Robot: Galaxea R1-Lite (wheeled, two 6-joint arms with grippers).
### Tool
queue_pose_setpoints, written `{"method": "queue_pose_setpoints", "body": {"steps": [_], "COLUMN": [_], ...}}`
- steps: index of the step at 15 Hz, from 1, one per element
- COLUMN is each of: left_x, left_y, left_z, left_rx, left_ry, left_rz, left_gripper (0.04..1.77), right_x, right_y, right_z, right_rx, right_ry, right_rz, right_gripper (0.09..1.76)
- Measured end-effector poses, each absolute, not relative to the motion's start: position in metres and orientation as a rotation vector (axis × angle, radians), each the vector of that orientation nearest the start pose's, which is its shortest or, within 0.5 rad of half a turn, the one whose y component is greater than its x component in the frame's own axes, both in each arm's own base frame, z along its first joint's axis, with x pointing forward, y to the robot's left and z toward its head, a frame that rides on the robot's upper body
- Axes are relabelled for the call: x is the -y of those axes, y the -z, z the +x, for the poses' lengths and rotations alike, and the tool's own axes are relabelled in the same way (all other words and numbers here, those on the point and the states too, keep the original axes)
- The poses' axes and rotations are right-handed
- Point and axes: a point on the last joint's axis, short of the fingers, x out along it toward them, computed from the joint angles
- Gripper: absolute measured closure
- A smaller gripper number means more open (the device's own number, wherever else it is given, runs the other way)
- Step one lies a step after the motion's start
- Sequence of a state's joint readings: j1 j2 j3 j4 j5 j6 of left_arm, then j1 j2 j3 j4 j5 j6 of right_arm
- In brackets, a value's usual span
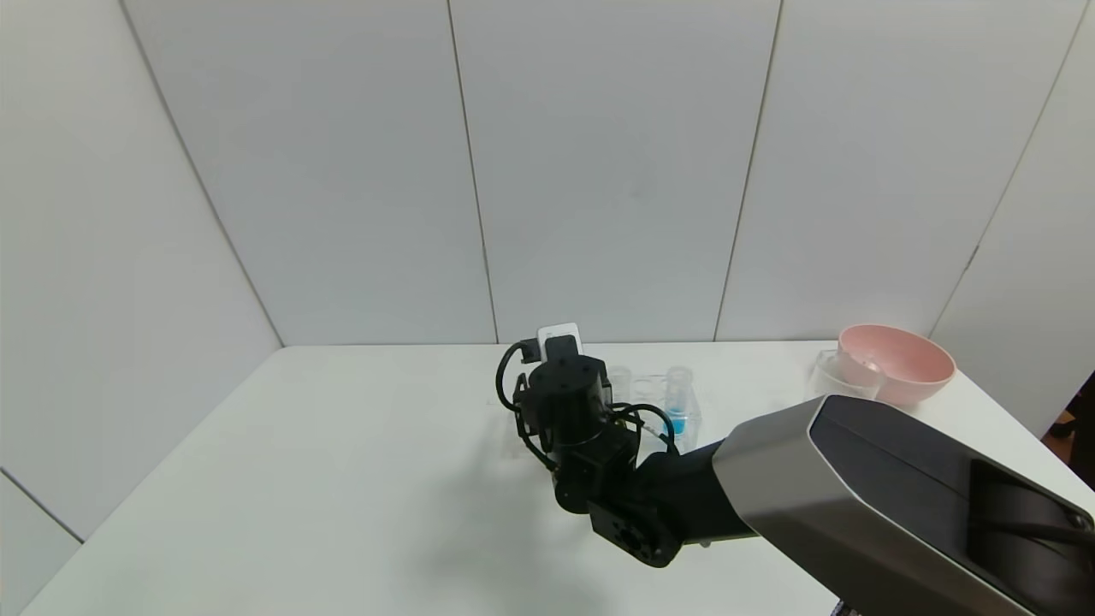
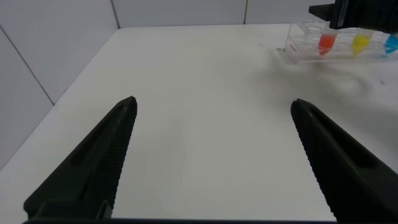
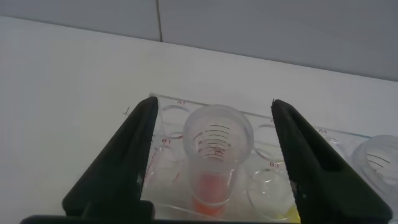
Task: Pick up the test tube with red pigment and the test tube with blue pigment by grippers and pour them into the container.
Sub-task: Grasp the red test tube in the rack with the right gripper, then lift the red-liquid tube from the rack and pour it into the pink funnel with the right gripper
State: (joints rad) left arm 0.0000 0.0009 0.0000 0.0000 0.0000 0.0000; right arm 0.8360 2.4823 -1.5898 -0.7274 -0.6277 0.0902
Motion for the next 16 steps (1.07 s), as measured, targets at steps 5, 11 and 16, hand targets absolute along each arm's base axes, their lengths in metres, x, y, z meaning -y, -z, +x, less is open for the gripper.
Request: {"method": "queue_pose_setpoints", "body": {"steps": [5,11,16], "left_x": [0.0,0.0,0.0], "left_y": [-0.075,-0.075,-0.075], "left_z": [-0.023,-0.023,-0.023], "left_rx": [-0.001,-0.001,-0.001], "left_ry": [0.0,0.0,0.0], "left_rz": [0.0,0.0,0.0], "left_gripper": [0.05,0.05,0.05], "right_x": [-0.364,-0.365,-0.361], "right_y": [-0.078,-0.081,-0.097], "right_z": [0.346,0.345,0.344], "right_rx": [-0.134,-0.129,-0.118], "right_ry": [-0.203,-0.206,-0.224], "right_rz": [-0.022,-0.018,-0.031], "right_gripper": [1.15,1.31,1.31]}}
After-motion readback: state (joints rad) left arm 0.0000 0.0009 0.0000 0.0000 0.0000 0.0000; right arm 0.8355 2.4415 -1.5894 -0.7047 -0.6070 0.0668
